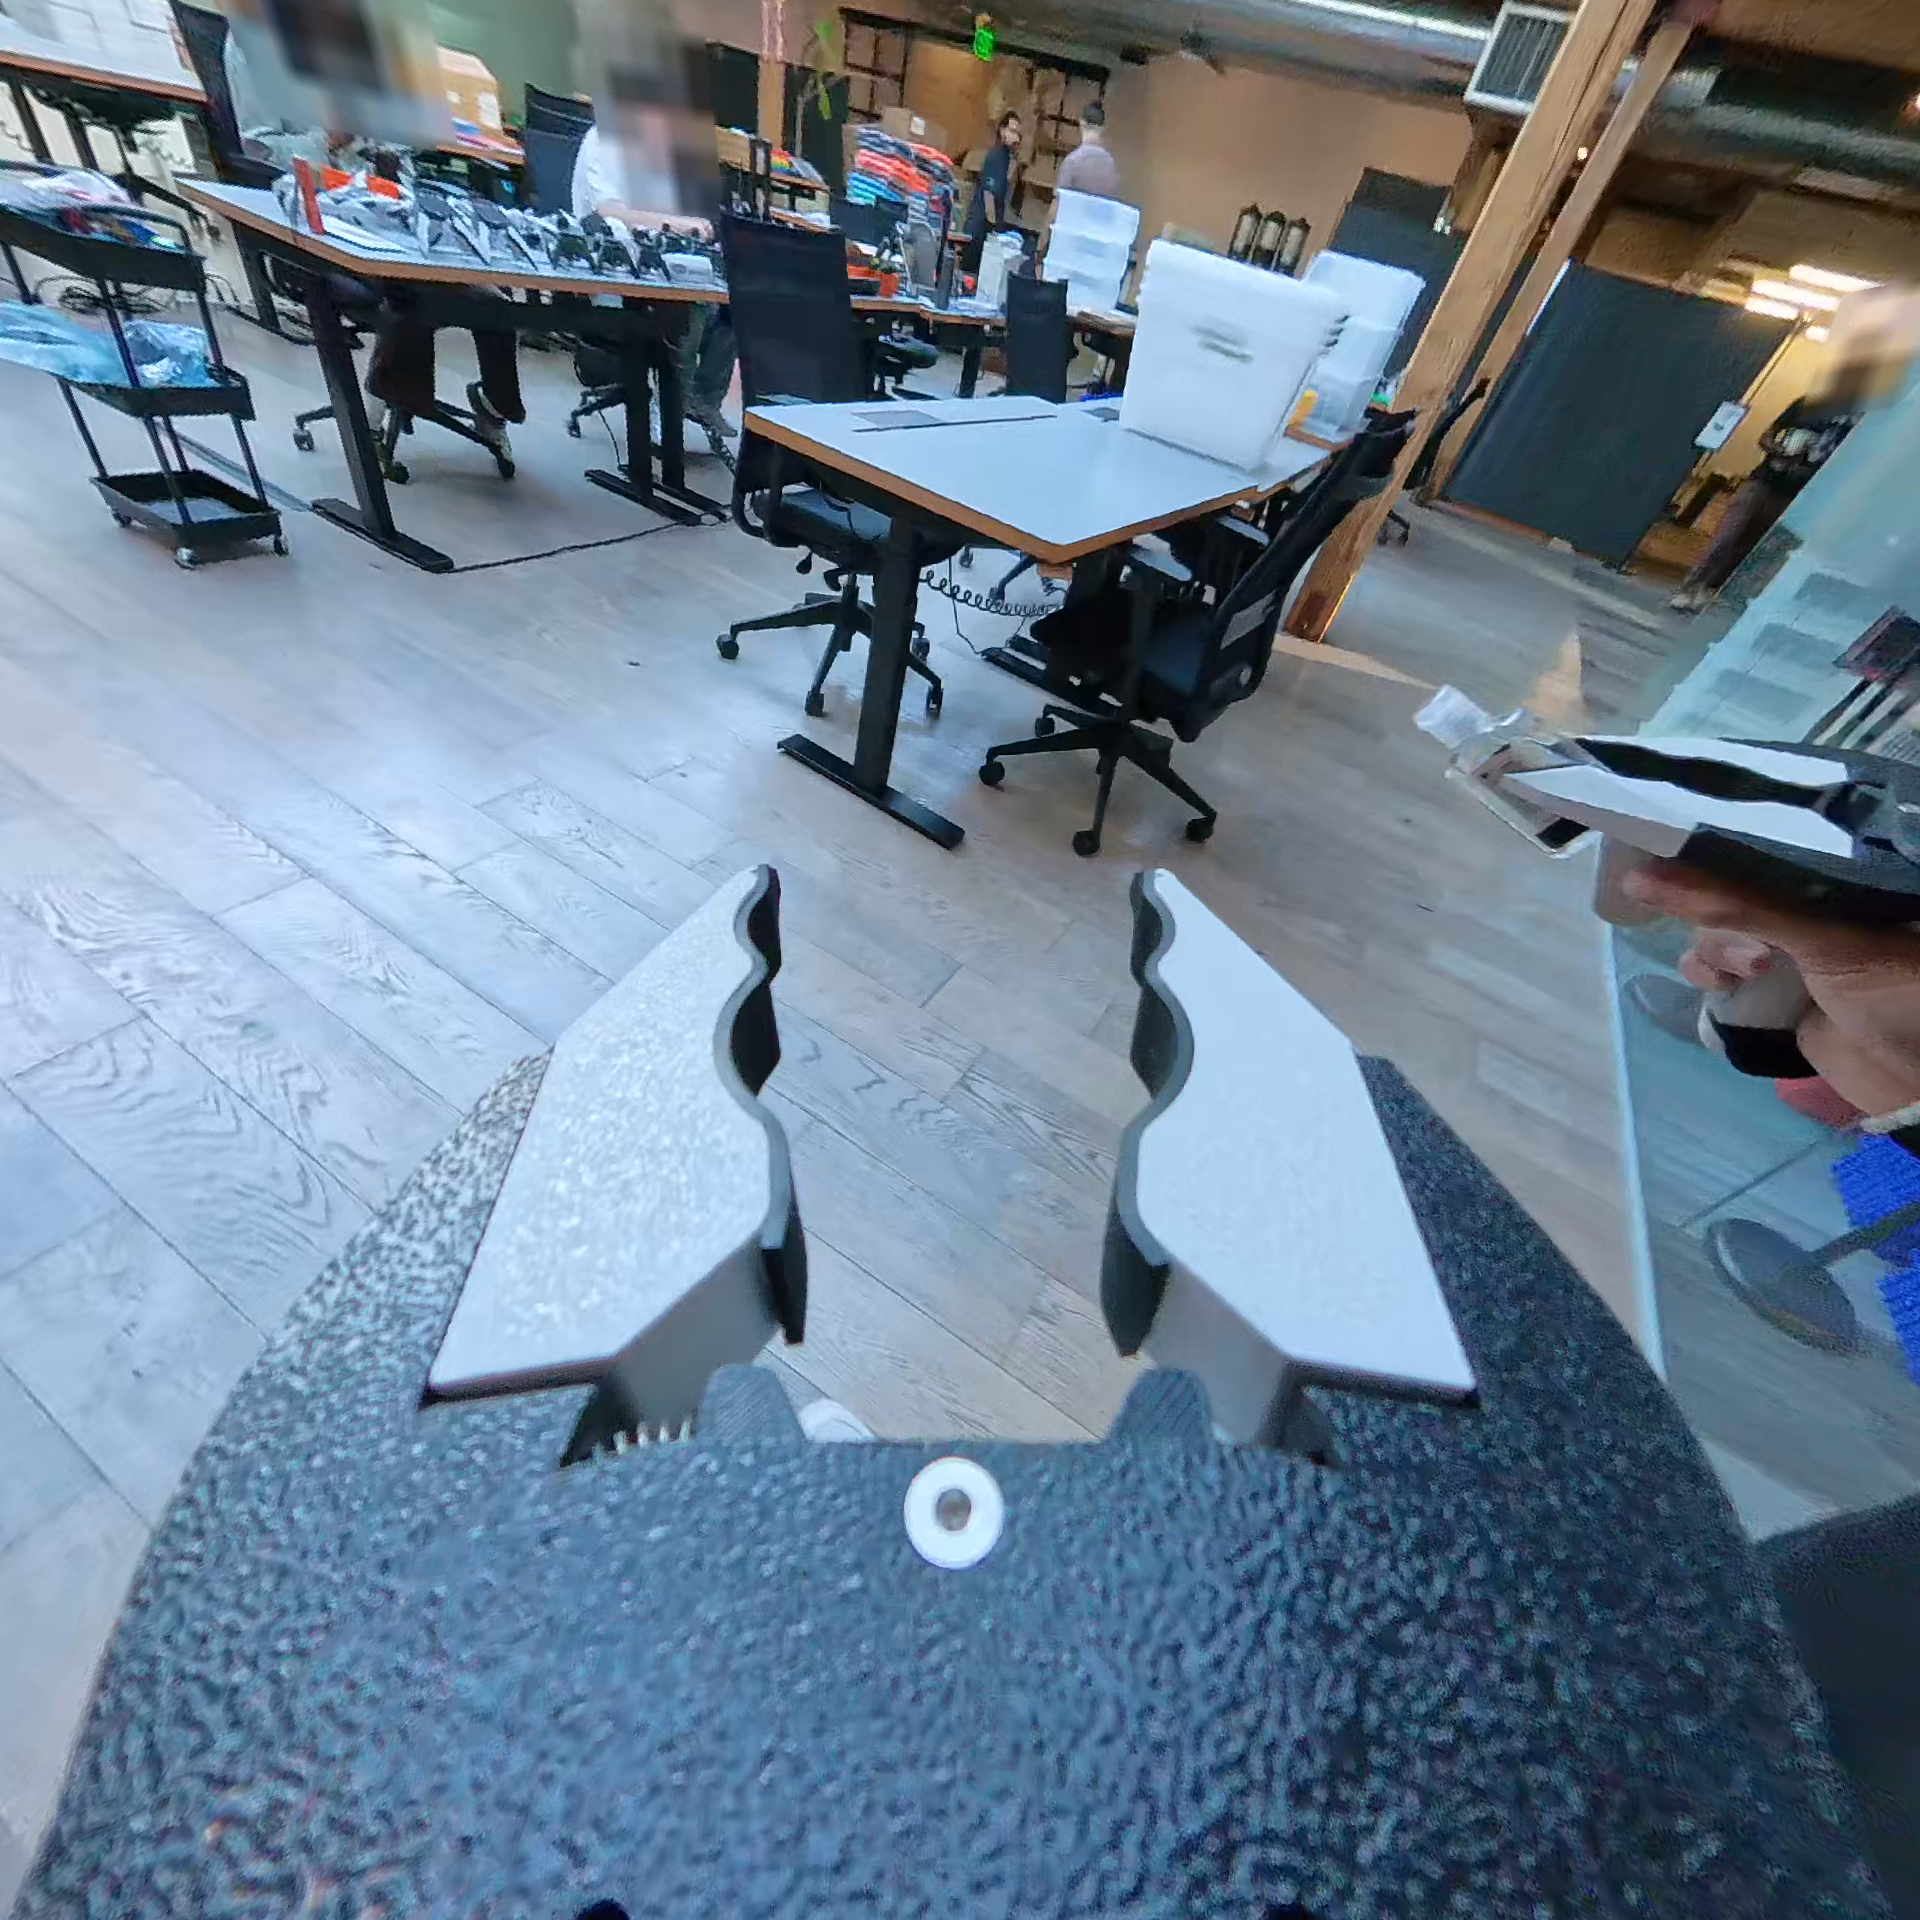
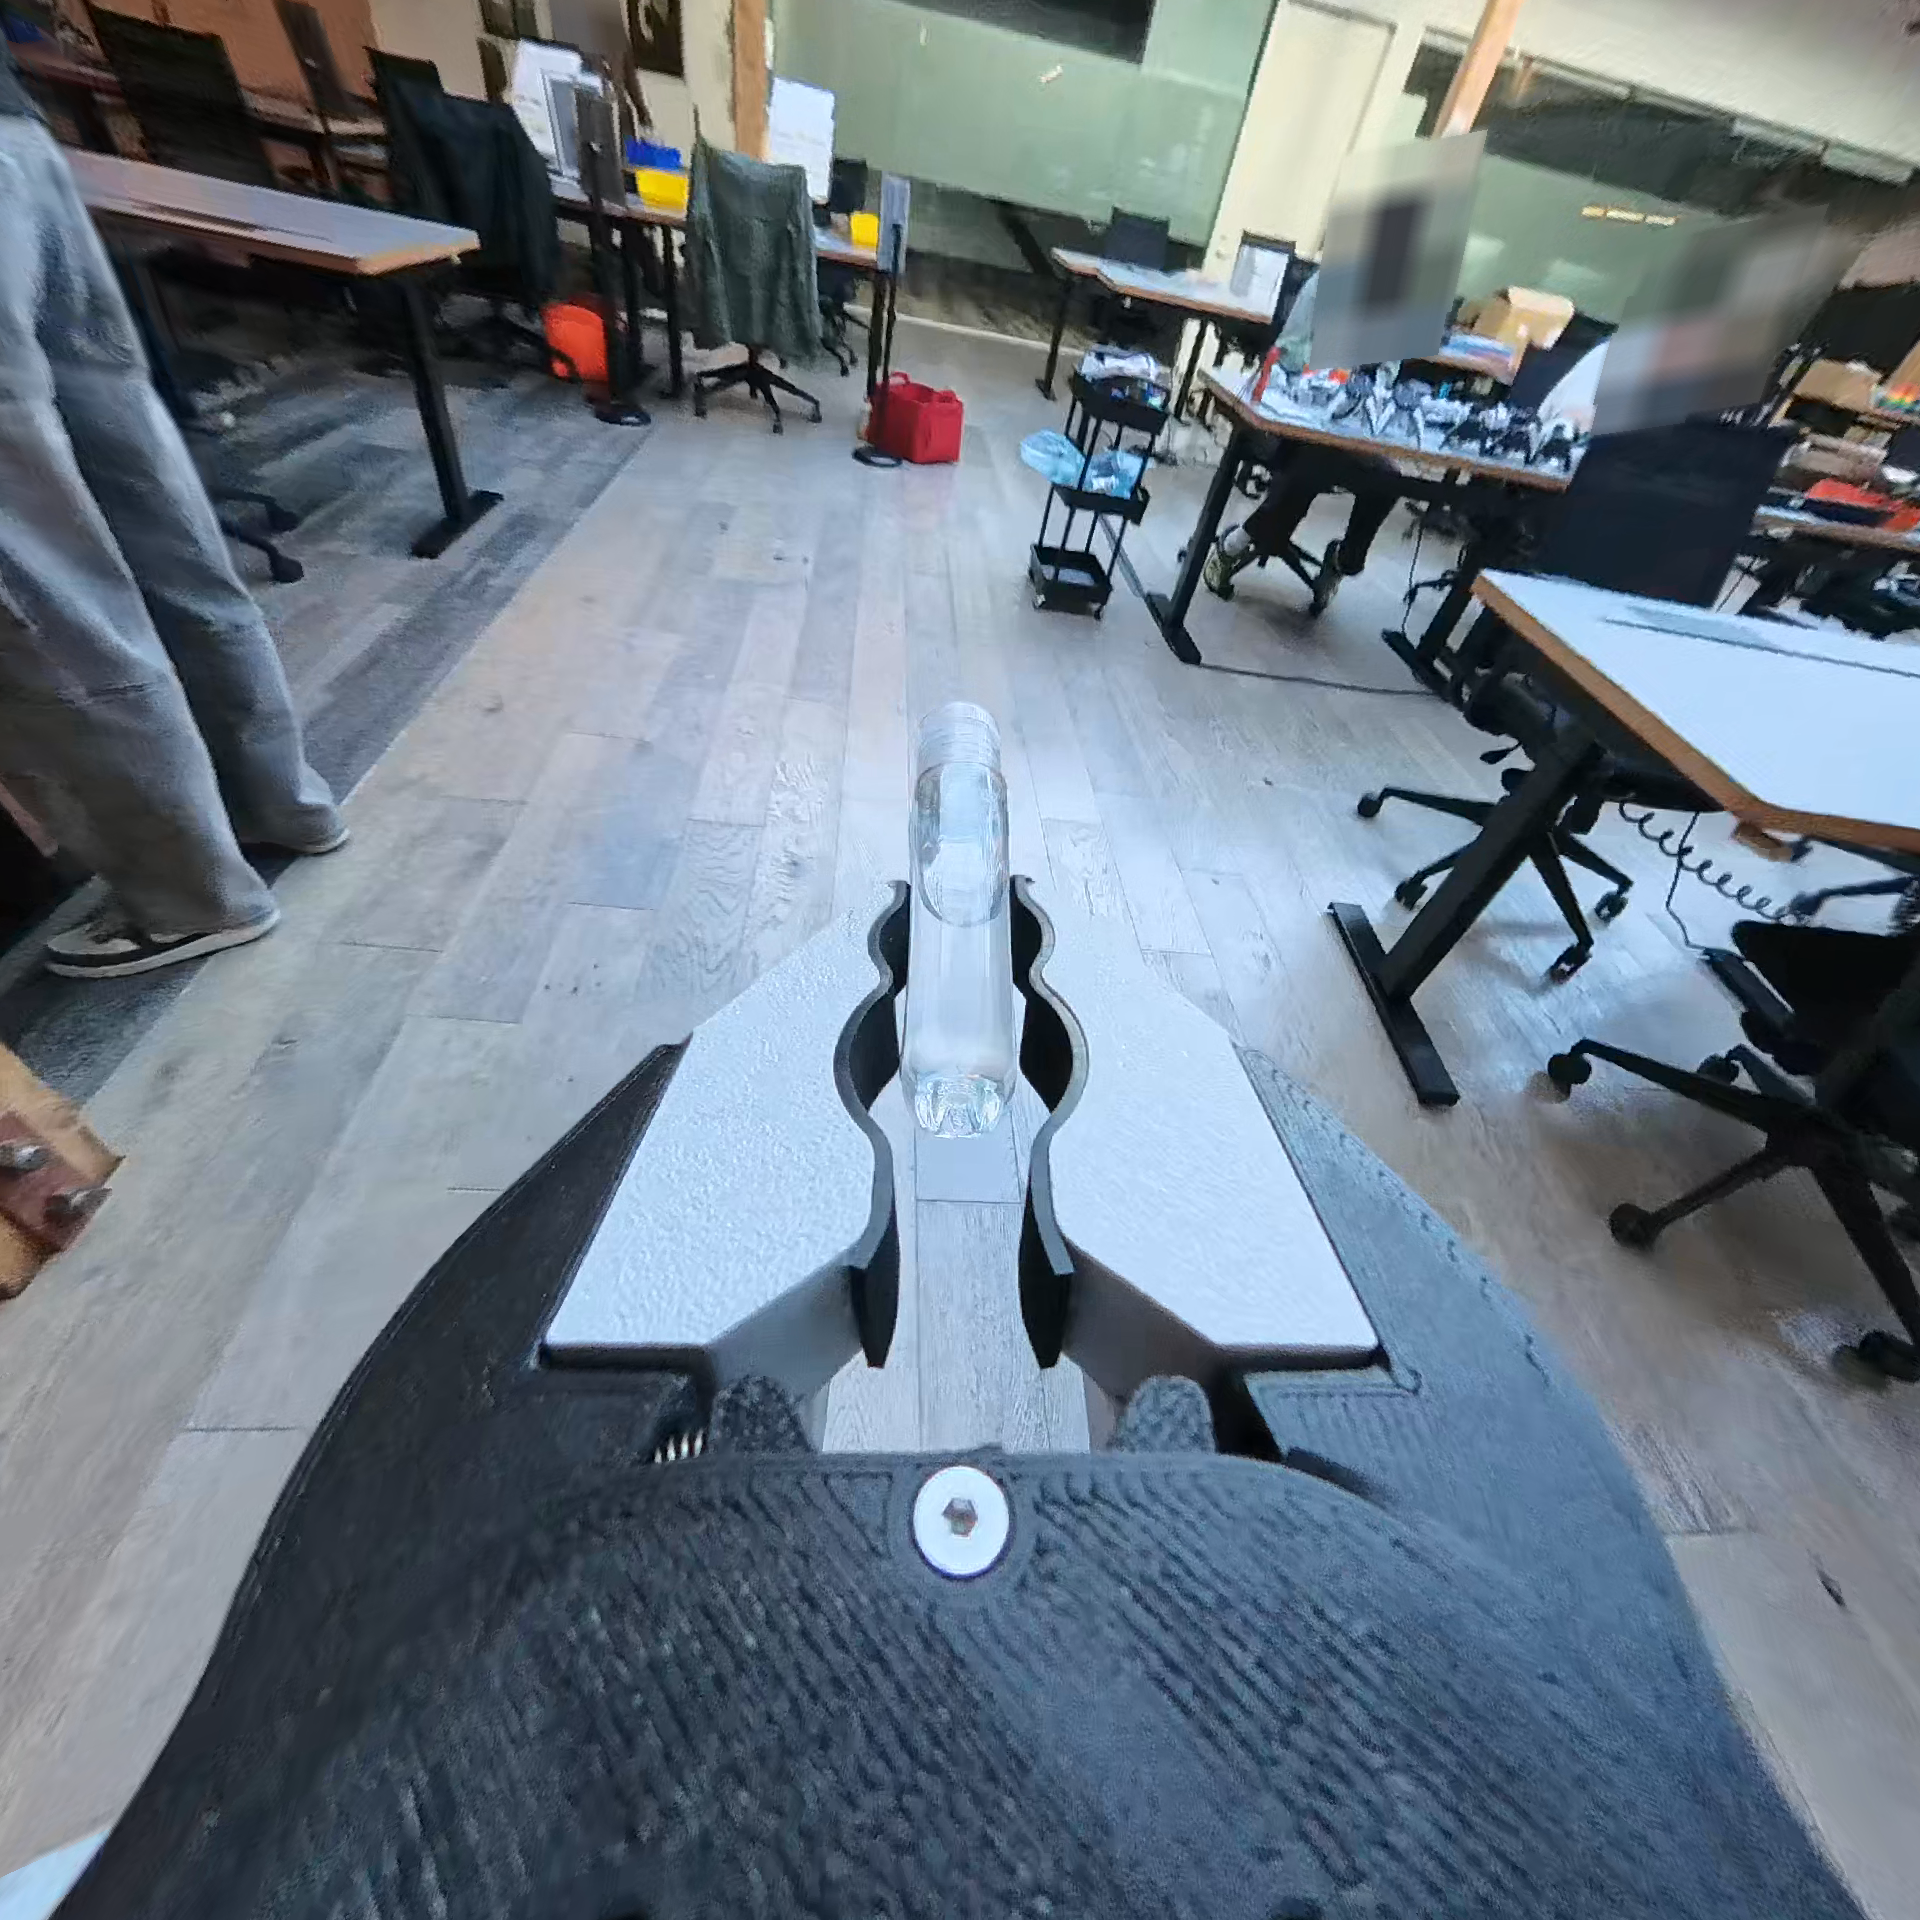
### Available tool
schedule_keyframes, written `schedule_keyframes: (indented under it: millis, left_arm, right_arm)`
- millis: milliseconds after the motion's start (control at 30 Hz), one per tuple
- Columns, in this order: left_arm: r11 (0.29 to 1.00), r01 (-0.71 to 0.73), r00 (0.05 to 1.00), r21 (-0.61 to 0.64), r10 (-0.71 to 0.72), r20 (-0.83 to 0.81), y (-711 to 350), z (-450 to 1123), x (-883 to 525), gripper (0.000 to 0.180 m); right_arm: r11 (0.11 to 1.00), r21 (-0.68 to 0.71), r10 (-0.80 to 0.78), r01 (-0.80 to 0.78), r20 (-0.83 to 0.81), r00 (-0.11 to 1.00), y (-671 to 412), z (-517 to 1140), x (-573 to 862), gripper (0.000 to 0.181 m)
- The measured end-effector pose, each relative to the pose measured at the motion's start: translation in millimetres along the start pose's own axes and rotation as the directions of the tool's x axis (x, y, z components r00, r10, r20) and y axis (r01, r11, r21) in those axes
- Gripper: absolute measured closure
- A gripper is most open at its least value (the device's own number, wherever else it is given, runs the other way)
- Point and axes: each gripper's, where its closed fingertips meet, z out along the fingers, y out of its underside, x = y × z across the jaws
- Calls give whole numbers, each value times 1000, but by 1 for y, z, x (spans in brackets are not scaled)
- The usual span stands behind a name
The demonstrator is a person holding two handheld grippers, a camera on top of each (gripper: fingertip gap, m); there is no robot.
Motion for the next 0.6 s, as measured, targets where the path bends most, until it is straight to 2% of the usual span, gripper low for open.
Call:
schedule_keyframes:
  millis: [100,200,267,333,433,533,600]
  left_arm:
    - [998,-54,999,-20,54,3,-18,73,-59,114]
    - [998,-17,1000,-62,18,4,-48,139,-123,113]
    - [998,-2,1000,-63,0,-20,-73,176,-163,113]
    - [997,-24,1000,-72,23,-20,-93,206,-205,113]
    - [995,-37,999,-91,38,6,-113,242,-272,113]
    - [989,-62,998,-135,60,-21,-127,282,-340,113]
    - [980,-98,995,-176,92,-44,-130,314,-392,113]
  right_arm:
    - [999,9,-44,43,63,997,-3,107,14,166]
    - [997,72,-12,-2,197,980,-48,224,10,166]
    - [989,146,-58,13,311,949,-86,291,0,166]
    - [985,156,-128,71,393,911,-106,355,-7,166]
    - [985,154,-148,81,496,856,-138,440,-12,166]
    - [981,167,-169,95,518,839,-159,526,-8,166]
    - [977,203,-150,60,465,872,-174,585,6,166]
